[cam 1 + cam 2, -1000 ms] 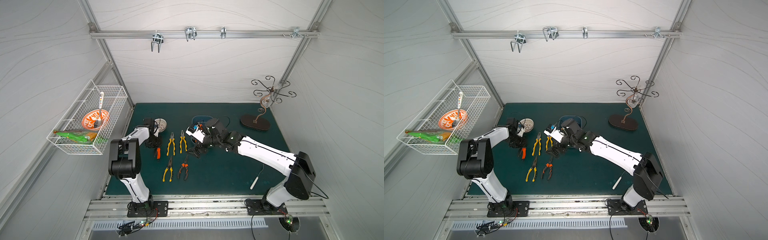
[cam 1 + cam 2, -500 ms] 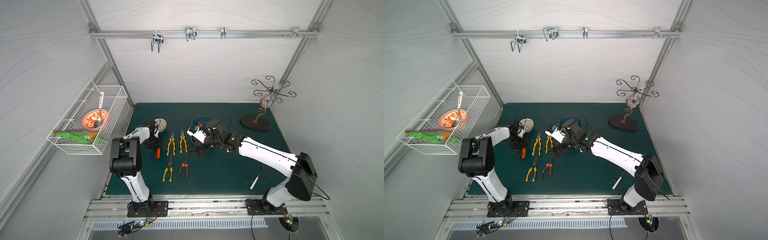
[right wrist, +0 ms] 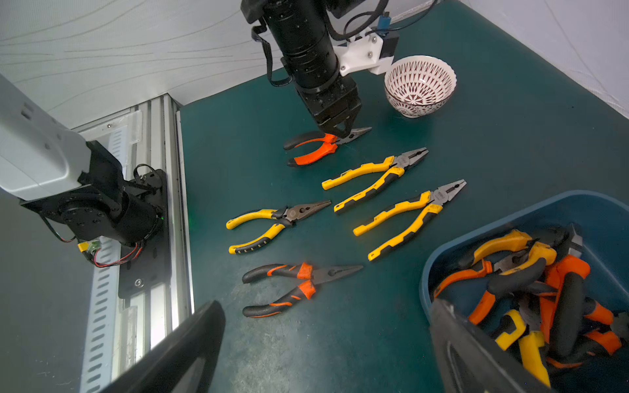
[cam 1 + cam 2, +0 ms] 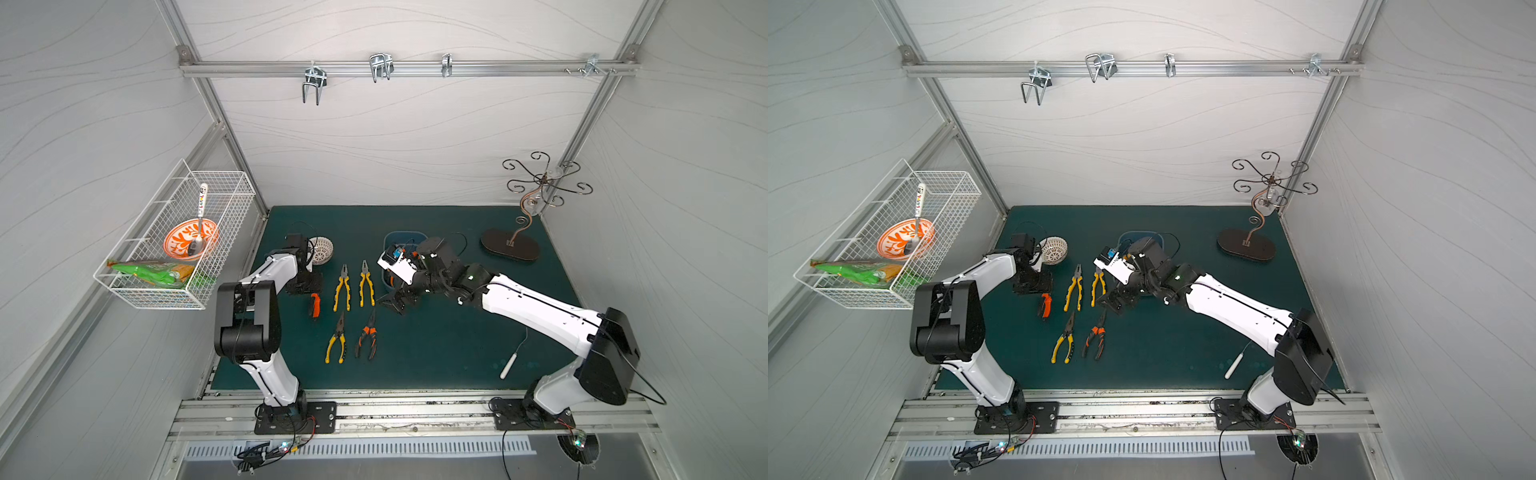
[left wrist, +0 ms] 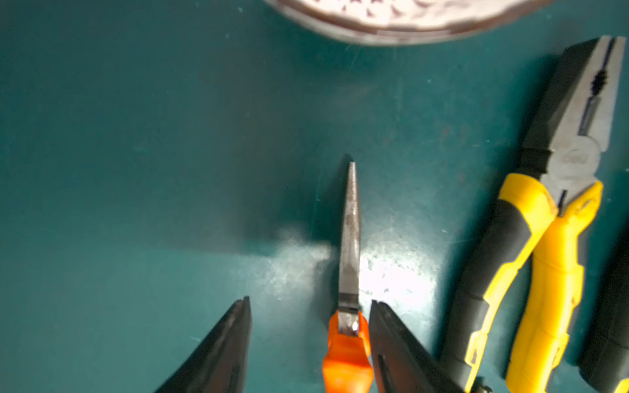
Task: Take the pliers out of the storage box
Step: Place the pliers at the center of the board.
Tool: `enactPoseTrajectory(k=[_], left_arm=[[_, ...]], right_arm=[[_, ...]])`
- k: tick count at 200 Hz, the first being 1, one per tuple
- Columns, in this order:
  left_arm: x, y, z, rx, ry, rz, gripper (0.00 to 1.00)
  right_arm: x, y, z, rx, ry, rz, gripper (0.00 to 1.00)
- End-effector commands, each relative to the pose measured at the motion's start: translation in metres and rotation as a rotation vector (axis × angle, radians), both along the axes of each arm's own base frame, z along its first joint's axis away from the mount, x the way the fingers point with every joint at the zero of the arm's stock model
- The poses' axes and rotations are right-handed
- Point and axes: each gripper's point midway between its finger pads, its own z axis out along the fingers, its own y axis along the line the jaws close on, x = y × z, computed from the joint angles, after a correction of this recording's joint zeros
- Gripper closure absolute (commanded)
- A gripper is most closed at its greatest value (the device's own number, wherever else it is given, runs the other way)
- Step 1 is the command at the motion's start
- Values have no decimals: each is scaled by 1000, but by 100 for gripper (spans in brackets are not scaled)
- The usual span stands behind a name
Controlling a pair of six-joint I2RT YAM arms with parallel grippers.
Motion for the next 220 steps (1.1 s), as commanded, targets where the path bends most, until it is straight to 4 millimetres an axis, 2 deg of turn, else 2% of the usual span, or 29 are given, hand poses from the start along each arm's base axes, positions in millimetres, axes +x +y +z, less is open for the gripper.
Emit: enactPoseTrajectory(k=[1, 23, 55, 87, 120, 160, 220], left_arm=[[-1, 7, 7, 31, 7, 6, 42], [-4, 4, -2, 17, 38, 8, 42], [-6, 14, -5, 66, 75, 27, 42], [-1, 10, 8, 43, 26, 38, 41], [7, -3, 36, -25, -75, 45, 40], [11, -41, 74, -69, -191, 1, 34], [20, -128, 121, -235, -328, -101, 22]], right_arm=[[5, -8, 12, 30, -14, -33, 1], [6, -11, 11, 31, -7, -39, 1], [5, -11, 12, 36, -4, -32, 1], [7, -13, 11, 37, 0, -52, 1], [21, -21, 14, 54, 0, -128, 1], [46, -45, 14, 59, 6, -260, 1], [83, -96, 1, 39, 103, -471, 1]])
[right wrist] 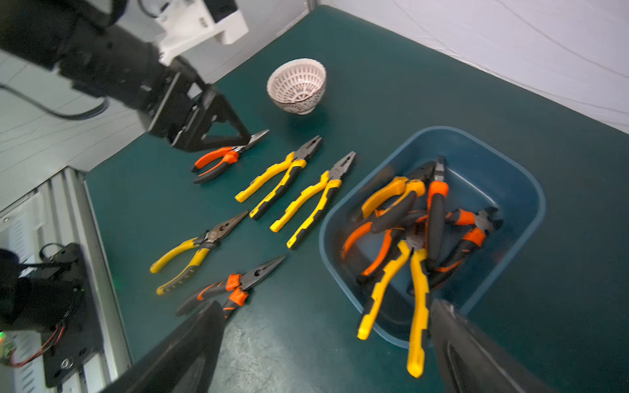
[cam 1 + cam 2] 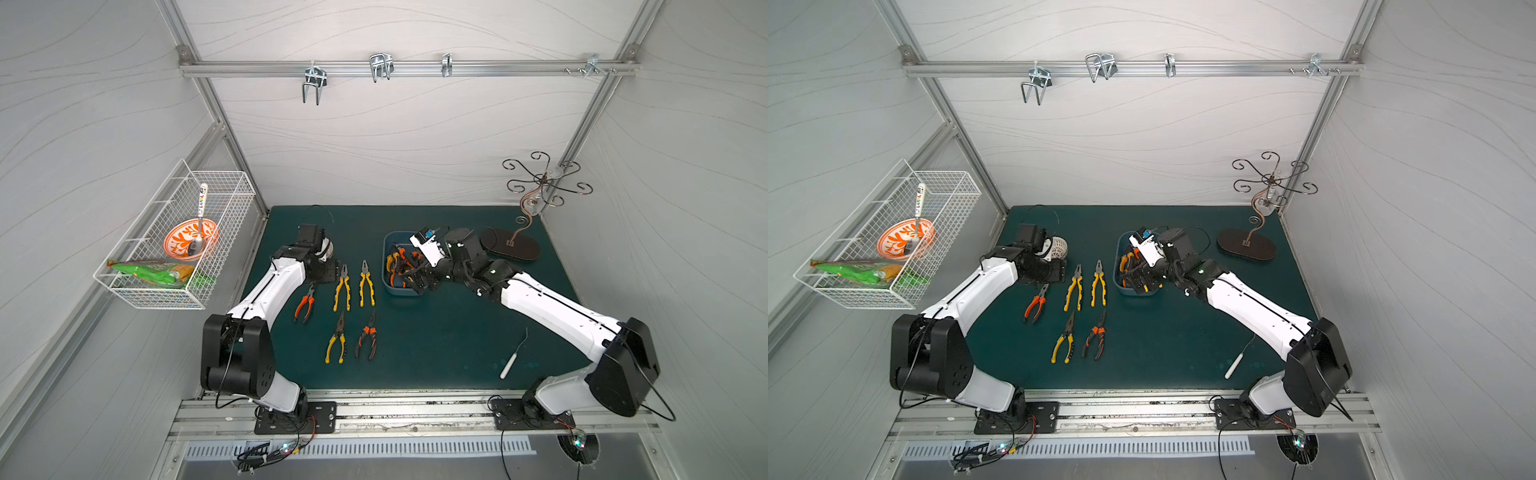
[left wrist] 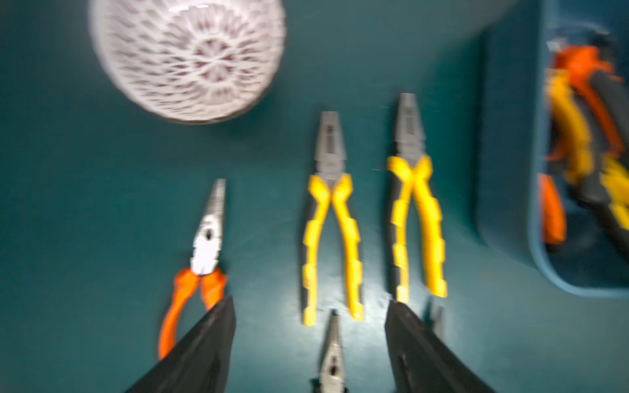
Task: Take the pliers out of the storage box
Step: Place the pliers at the center of the board, then pick up the pliers from the storage box.
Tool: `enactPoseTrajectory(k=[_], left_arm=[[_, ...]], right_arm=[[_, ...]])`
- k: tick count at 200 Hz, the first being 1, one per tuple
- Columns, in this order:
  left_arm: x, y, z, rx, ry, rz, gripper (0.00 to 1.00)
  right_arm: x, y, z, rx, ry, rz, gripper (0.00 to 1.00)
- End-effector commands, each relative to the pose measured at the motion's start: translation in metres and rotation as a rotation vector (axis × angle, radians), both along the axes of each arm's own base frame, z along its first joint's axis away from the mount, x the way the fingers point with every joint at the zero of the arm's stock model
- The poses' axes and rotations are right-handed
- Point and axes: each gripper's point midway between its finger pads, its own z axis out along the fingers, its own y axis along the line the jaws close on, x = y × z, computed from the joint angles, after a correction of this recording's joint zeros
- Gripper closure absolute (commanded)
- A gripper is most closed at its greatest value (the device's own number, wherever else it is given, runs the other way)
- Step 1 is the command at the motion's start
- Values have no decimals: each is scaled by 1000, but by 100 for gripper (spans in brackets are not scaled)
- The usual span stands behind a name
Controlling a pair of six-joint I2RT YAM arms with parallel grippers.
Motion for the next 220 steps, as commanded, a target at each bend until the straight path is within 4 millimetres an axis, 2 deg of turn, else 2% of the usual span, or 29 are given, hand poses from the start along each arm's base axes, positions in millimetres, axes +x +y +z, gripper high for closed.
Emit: enactPoseTrajectory(k=[1, 41, 77, 103, 140, 167, 190, 220], left_arm=[[19, -37, 34, -115, -102, -26, 22], [32, -84, 49, -216, -135, -96, 17], [45, -125, 51, -303, -108, -99, 16], [56, -154, 42, -331, -60, -71, 22], [67, -199, 28, -334, -18, -101, 39], [79, -211, 13, -308, 15, -98, 47], [90, -209, 0, -249, 23, -93, 49], [95, -204, -23, -180, 64, -92, 50]], right_arm=[[8, -22, 0, 13, 48, -95, 1], [28, -43, -18, -31, 148, -228, 1], [27, -46, -18, -14, 165, -239, 2], [18, -46, -15, 5, 141, -195, 1], [5, -51, -10, 19, 116, -169, 1], [0, -55, -8, 19, 106, -169, 1], [-1, -59, -7, 19, 100, -175, 1], [-1, -66, -7, 17, 99, -188, 1]])
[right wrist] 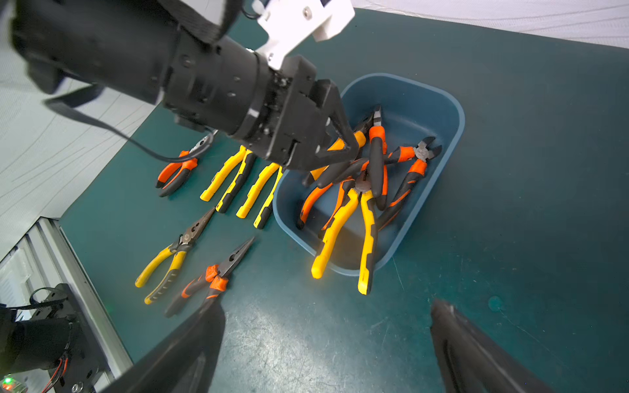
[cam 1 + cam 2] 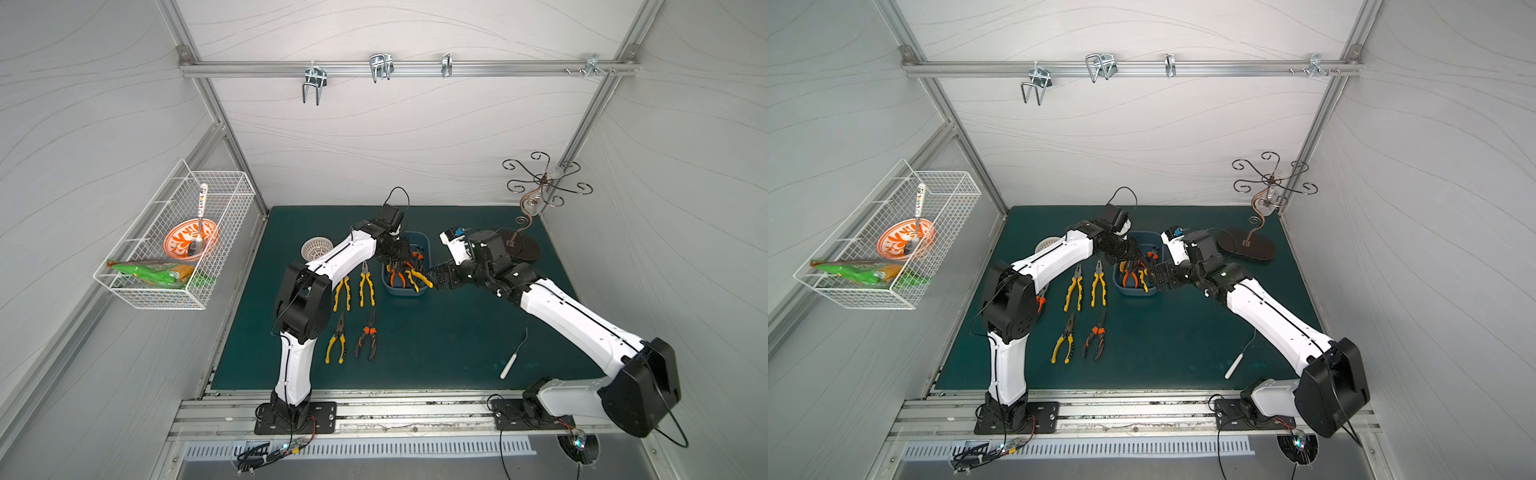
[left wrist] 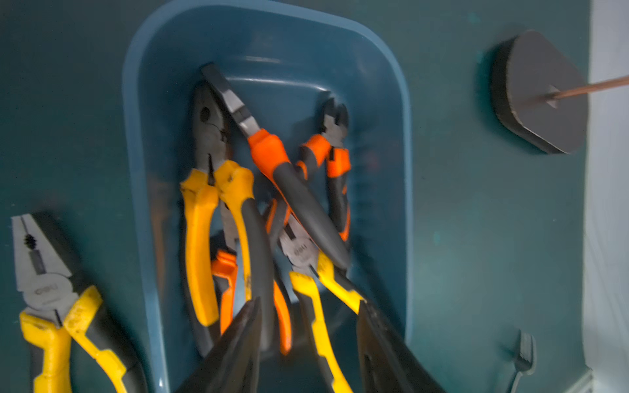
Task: Take the pliers out of the storage box
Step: Pick up the pliers from the storage box.
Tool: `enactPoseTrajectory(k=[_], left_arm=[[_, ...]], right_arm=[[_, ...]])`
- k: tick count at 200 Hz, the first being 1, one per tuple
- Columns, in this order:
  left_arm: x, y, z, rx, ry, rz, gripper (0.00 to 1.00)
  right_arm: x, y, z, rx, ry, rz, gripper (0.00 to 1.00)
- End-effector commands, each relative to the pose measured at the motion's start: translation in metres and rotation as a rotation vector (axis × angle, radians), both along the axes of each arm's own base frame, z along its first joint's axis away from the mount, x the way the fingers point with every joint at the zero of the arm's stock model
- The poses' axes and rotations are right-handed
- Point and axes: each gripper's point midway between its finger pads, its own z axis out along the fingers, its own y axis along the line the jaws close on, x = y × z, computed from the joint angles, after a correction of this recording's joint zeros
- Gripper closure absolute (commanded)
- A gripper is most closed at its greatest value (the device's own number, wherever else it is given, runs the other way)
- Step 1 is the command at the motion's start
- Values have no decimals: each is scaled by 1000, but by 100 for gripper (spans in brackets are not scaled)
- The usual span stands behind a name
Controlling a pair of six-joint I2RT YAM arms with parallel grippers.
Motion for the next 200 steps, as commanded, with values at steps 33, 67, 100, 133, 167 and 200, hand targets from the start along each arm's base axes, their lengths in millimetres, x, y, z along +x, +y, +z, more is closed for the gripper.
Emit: enactPoseTrajectory(k=[33, 67, 100, 133, 167, 200], left_arm=[[10, 8, -28, 86, 32, 12, 50], [7, 6, -51, 90, 84, 11, 55], [7, 1, -54, 70, 90, 4, 80], [6, 2, -47, 77, 78, -13, 100], [-6, 4, -32, 92, 51, -50, 100], [-20, 8, -1, 120, -75, -92, 100]], right_arm=[[-1, -12, 5, 4, -16, -8, 1], [2, -15, 6, 11, -12, -15, 1], [3, -15, 9, 21, -14, -14, 1], [3, -15, 10, 28, -10, -18, 1], [3, -15, 13, 57, 2, -28, 1], [7, -18, 20, 138, 39, -65, 1]])
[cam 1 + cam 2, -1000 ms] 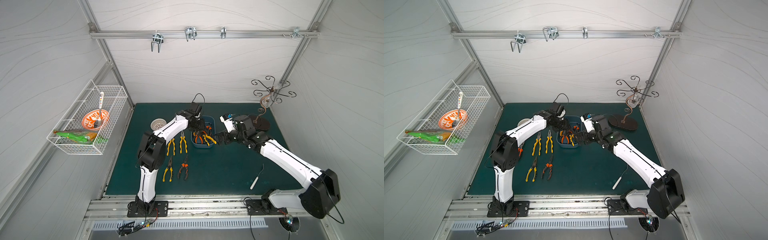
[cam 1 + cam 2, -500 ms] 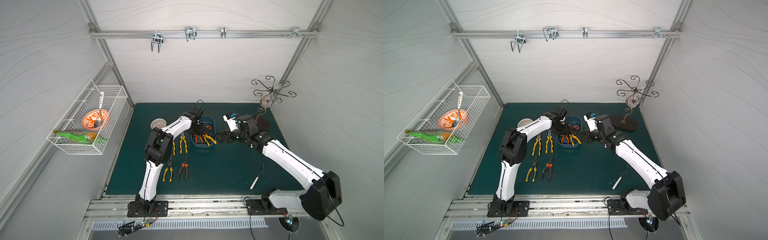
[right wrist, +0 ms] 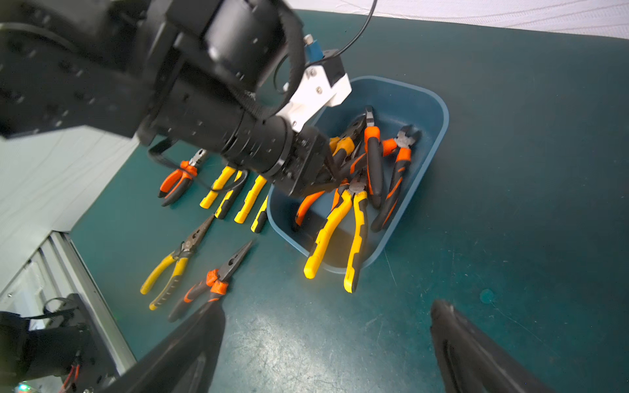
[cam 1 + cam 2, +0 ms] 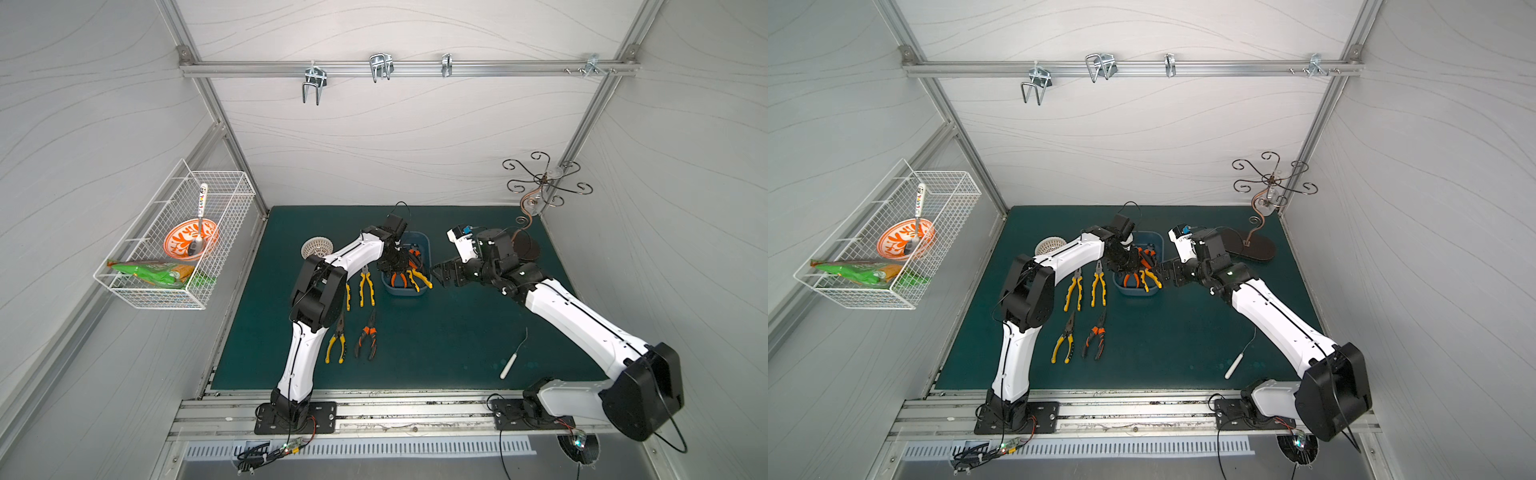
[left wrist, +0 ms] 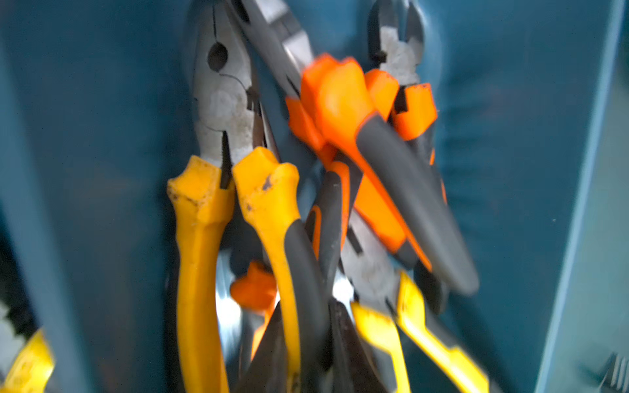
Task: Take the pliers out of the storage box
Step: Pick up the pliers from the storage box.
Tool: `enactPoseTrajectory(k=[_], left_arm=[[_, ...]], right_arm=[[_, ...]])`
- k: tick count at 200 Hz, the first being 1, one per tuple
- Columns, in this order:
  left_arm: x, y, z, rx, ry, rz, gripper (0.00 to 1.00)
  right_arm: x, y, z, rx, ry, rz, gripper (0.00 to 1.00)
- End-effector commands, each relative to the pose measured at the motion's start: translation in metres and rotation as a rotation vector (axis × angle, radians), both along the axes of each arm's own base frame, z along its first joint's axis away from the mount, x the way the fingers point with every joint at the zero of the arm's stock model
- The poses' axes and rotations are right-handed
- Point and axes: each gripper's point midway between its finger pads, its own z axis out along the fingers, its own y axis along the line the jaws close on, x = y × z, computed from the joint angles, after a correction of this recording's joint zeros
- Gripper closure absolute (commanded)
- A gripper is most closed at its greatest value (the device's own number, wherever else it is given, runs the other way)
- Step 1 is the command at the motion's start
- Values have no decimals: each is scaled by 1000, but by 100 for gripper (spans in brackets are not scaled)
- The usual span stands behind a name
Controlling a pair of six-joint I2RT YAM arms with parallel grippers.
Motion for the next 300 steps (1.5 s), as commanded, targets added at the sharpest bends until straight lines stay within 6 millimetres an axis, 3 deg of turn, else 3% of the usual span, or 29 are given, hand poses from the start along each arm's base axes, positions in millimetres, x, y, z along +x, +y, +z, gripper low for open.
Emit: enactPoseTrajectory(k=[1, 76, 129, 160, 230, 280, 300], left_arm=[[-3, 3, 57, 6, -166, -48, 100], [-33, -15, 125, -245, -400, -127, 100], [-65, -47, 162, -347, -548, -271, 100], [-82, -66, 180, -379, -617, -340, 100], [-100, -98, 195, -385, -669, -389, 100], [-96, -112, 200, -369, -690, -381, 100], [-93, -116, 203, -368, -699, -378, 100]], right_arm=[[0, -3, 16, 91, 8, -28, 1], [16, -14, 32, 358, 143, -146, 7], [18, 4, 39, 495, 216, -89, 14], [25, 11, 37, 524, 249, -83, 24], [36, 25, 20, 522, 323, -78, 41], [33, 30, 18, 517, 355, -61, 59], [31, 31, 16, 494, 371, -59, 56]])
